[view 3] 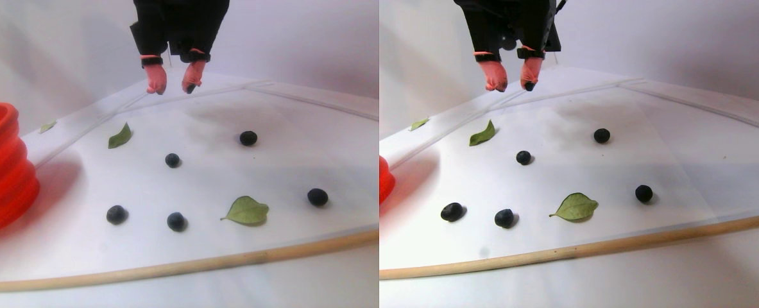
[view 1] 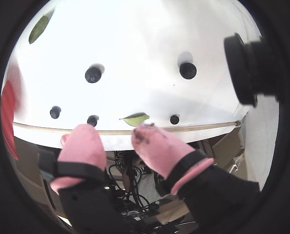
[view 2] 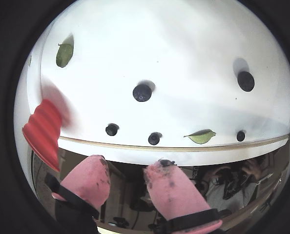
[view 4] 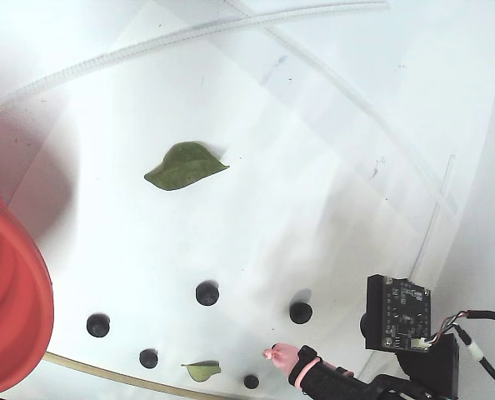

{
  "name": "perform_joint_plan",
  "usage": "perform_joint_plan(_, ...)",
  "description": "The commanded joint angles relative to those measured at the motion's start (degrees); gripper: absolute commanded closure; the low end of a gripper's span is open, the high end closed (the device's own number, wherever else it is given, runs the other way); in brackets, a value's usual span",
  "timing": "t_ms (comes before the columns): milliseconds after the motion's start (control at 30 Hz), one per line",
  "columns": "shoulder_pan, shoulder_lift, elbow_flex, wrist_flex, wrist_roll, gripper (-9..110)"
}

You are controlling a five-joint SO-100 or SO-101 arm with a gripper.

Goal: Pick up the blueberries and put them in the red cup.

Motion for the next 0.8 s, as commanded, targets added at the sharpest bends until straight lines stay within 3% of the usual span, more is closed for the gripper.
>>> perform_joint_plan(0, 1.4, 2.1, 0.8, -1.1, -1.3, 88)
perform_joint_plan(767, 0.1, -3.2, 9.1, -12.9, -1.6, 88)
